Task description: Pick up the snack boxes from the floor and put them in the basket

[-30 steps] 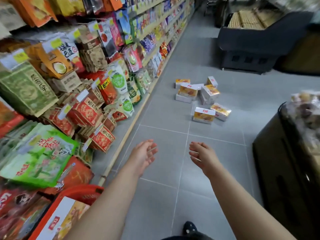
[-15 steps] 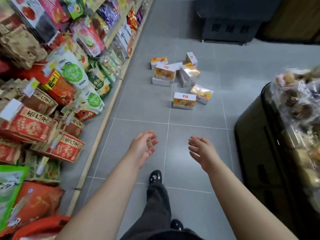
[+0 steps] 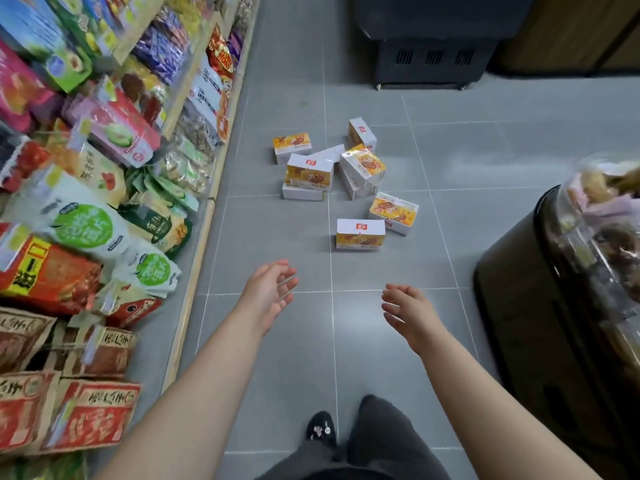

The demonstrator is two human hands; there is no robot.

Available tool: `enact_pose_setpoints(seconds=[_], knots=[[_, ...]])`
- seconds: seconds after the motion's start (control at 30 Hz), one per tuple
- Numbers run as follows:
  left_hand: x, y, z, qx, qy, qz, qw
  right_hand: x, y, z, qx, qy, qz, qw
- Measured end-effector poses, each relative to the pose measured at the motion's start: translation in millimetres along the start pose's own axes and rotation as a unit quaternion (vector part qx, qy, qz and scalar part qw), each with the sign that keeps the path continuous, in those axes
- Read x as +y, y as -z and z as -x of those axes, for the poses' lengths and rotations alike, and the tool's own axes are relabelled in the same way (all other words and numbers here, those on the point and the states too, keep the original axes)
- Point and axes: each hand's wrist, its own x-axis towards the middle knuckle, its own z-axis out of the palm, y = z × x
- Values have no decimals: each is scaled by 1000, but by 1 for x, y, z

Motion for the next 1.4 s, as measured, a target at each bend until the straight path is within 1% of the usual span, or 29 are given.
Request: enact_pose_setpoints(seconds=[0.07,0.17,0.33,0.47,0.6,0.7,0.77,0.9,1.03,1.1,1.17,1.23,1.3,1.4], knots=[[14,-19,-32,-20,12,-7,1000,-17,2,-30,24,-6,-10,1000],[31,-46,-77,-21,28,-17,999,-44,2,-75,40,-10,-8,999],[65,-91,-149,-7,51,-20,998,-100,-4,-159,38,-22,6,999],[98,-126,-210,3,60,-30,998,-147,-15,-228,22,-31,47,998],[119,-143,-267,16,78,-50,996,-175,-24,-287,35,-44,66,996],[120,-152,-314,13,105,-82,991,-179,-29,-337,62,-59,71,994],[116,-155,-341,9,124,-115,986,-178,-29,-359,70,-73,93,990],[98,-168,-432,-5,125,-184,975,-166,-31,-438,82,-91,127,984],[50,-185,-524,-24,104,-282,953,-136,-24,-521,63,-86,196,975],[14,-192,-571,-41,55,-364,929,-112,-17,-566,51,-58,266,961],[-26,-196,-615,-71,-12,-478,875,-82,-11,-612,33,-27,354,934],[-65,-199,-655,-103,-54,-565,817,-52,-7,-657,5,1,431,902],[-98,-203,-692,-125,-70,-614,776,-24,-6,-697,-7,24,488,873],[-135,-211,-743,-132,-79,-674,723,12,-5,-752,-12,47,557,829]])
